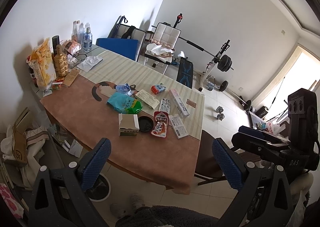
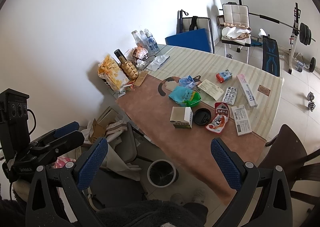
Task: Collect trash
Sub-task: 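Grasp the small white box with left tool while right tool grasps the leaflet card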
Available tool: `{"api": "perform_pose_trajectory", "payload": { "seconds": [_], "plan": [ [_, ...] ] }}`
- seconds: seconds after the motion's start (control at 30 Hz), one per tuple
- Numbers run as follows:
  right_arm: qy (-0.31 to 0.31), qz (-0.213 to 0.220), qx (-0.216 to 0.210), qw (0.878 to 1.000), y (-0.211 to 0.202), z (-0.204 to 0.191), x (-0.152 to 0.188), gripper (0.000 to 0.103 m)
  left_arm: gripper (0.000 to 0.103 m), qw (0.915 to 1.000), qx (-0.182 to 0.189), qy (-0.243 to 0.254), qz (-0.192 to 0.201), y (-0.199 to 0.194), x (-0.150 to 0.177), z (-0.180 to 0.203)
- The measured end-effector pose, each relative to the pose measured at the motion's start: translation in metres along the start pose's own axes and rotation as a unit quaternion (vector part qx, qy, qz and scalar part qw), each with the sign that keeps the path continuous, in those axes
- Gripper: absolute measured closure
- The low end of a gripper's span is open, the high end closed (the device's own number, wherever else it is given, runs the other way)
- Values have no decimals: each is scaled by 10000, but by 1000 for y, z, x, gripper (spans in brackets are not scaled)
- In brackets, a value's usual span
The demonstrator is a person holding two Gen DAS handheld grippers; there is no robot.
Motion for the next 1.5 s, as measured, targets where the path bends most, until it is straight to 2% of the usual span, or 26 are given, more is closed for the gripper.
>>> {"api": "perform_pose_trajectory", "payload": {
  "seconds": [0.07, 0.17, 0.27, 0.3, 0.33, 0.4, 0.47, 0.63, 0.77, 0.93, 1.1, 1.23, 1.43, 1.47, 1.5],
  "plan": [
    [57, 15, 68, 10000, 0, -1, -1, 0, 0, 9998, -207, 53, 28, 2, -2, -2],
    [202, 96, 413, 9989, 3, 1, -2, 0, 0, 9937, -1087, 266, 75, 17, -9, -12],
    [451, 58, 793, 9958, 18, 13, -2, 0, 0, 9849, -1689, 367, -7, 44, -15, -31],
    [554, 18, 907, 9943, 26, 21, -1, 0, 0, 9830, -1803, 349, -82, 56, -17, -39],
    [632, -11, 997, 9930, 34, 29, -2, 0, 0, 9821, -1850, 324, -116, 52, -4, -41],
    [811, -156, 1262, 9886, 55, 48, -3, 0, 0, 9790, -1997, 132, -389, 83, -5, -61],
    [993, -345, 1432, 9841, 80, 74, -6, 0, 0, 9760, -2062, -80, -702, 115, -7, -78],
    [1346, -898, 1869, 9690, 157, 145, -18, 0, 0, 9699, -1895, -629, -1392, 199, -6, -118],
    [1540, -1467, 2156, 9530, 235, 206, -26, 0, 0, 9576, -1815, -978, -2013, 264, -6, -131],
    [1425, -2205, 2373, 9353, 338, 261, -24, 0, 0, 9403, -1915, -955, -2648, 335, -1, -152],
    [1204, -2767, 2504, 9199, 404, 283, -16, 0, 0, 9224, -1946, -1114, -3145, 385, 12, -173],
    [1027, -2976, 2528, 9149, 440, 292, -14, 0, 0, 9139, -1880, -1298, -3355, 406, 21, -183],
    [738, -3170, 2561, 9102, 477, 297, -12, 0, 1, 9094, -1851, -1354, -3469, 428, 26, -193],
    [702, -3185, 2600, 9089, 480, 297, -11, 1, 4, 9103, -1858, -1361, -3440, 429, 26, -194],
    [707, -3191, 2597, 9087, 482, 298, -11, 2, 14, 9108, -1888, -1356, -3411, 429, 24, -196]
  ]
}}
Point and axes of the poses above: each gripper's, at about its wrist camera, not at the fingertips, and y roughly the way its jaws point, z to its right, x to its underside, the point moved 2 cm from there along y, roughly the way its jaws point, and after that the axes turned 7 degrees about x, right-handed, at the moved point
